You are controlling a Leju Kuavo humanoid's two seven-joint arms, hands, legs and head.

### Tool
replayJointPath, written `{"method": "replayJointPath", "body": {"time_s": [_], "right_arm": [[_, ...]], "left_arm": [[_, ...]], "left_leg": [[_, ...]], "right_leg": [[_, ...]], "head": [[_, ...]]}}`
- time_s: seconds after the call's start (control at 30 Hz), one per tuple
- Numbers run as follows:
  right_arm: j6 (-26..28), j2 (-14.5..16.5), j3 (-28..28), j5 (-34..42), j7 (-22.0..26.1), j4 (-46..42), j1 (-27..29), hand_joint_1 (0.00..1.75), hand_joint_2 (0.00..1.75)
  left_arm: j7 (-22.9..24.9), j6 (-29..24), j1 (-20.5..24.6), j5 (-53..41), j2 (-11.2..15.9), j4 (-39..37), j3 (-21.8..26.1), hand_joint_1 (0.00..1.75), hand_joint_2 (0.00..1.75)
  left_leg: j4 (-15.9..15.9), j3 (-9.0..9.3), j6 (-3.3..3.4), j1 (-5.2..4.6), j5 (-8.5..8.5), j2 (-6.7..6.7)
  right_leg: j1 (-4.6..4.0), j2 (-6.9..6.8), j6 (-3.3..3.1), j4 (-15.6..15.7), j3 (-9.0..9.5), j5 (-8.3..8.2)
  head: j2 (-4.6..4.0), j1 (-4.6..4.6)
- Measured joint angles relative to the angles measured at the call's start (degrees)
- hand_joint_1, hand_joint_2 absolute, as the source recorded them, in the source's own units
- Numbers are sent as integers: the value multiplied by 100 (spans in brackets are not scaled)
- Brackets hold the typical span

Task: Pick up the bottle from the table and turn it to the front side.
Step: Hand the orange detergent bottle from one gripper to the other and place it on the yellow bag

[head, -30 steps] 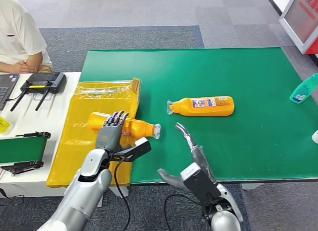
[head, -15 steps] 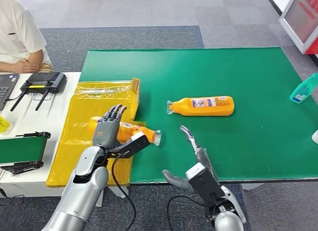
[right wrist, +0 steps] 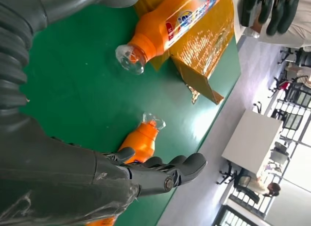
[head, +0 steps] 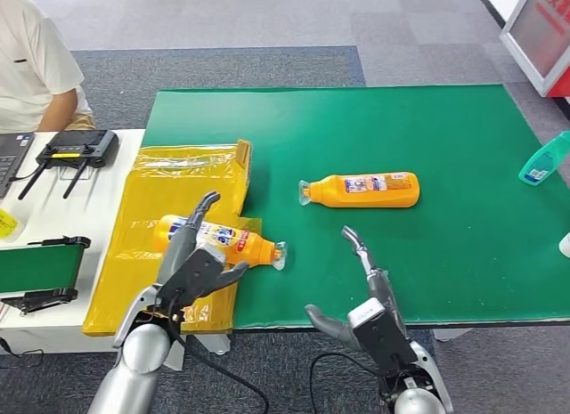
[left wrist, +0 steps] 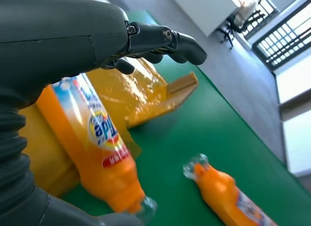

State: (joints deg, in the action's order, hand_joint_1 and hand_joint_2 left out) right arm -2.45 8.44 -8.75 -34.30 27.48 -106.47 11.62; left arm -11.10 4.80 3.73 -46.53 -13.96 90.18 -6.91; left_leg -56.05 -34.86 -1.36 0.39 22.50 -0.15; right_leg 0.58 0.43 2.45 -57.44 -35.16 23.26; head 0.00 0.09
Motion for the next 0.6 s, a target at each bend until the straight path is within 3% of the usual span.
{"method": "replayJointPath", "body": {"time_s": [0.43,0.6], "right_arm": [[-334,-36,122,496,-337,-326,-100,0,175],[-491,-97,230,983,-469,-306,-184,0,175]], "left_arm": [[-489,947,-1246,3121,-3,1551,579,0,175],[-636,1215,-1618,3666,1,1892,745,0,175]], "left_leg": [[1,0,3,0,4,1],[1,0,5,0,6,1]], "right_leg": [[0,-1,-2,0,2,3],[0,-1,-1,0,3,4]], "head": [[0,0],[0,0]]}}
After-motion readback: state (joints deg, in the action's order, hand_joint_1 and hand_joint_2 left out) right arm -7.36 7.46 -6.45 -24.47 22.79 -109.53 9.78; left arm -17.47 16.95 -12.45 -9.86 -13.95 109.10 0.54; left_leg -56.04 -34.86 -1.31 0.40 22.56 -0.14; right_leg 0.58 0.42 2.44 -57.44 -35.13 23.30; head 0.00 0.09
